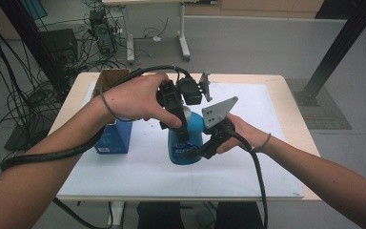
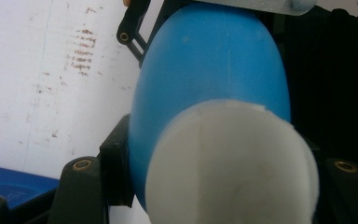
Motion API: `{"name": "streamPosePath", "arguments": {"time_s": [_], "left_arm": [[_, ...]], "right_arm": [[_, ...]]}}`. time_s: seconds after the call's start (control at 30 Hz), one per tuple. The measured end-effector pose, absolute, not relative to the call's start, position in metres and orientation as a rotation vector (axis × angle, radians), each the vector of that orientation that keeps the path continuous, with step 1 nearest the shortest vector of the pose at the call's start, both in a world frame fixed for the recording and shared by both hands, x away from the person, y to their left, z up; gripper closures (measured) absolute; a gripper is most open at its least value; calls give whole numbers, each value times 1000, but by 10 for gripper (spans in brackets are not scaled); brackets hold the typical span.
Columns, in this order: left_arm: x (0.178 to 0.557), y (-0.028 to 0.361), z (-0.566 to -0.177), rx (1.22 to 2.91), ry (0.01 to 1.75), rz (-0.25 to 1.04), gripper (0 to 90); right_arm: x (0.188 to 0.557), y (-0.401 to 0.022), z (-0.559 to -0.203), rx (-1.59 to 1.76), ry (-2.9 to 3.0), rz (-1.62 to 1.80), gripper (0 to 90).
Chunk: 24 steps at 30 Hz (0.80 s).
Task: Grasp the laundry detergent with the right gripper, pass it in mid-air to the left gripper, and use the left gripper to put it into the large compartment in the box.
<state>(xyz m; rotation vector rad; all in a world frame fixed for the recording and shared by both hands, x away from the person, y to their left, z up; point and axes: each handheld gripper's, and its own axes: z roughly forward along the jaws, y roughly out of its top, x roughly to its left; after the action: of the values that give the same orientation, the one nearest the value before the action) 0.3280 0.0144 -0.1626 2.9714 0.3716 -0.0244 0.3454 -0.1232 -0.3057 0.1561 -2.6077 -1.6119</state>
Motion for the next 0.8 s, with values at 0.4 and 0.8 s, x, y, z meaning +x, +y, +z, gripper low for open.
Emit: {"name": "streamPosePath", "arguments": {"time_s": [0.4, 0.8], "left_arm": [[326, 15, -161, 2962, 382, -12, 373], [326, 14, -161, 2961, 382, -12, 373]], "right_arm": [[345, -123, -304, 158, -2604, -1619, 419], [345, -124, -304, 156, -2607, -1623, 419]]}}
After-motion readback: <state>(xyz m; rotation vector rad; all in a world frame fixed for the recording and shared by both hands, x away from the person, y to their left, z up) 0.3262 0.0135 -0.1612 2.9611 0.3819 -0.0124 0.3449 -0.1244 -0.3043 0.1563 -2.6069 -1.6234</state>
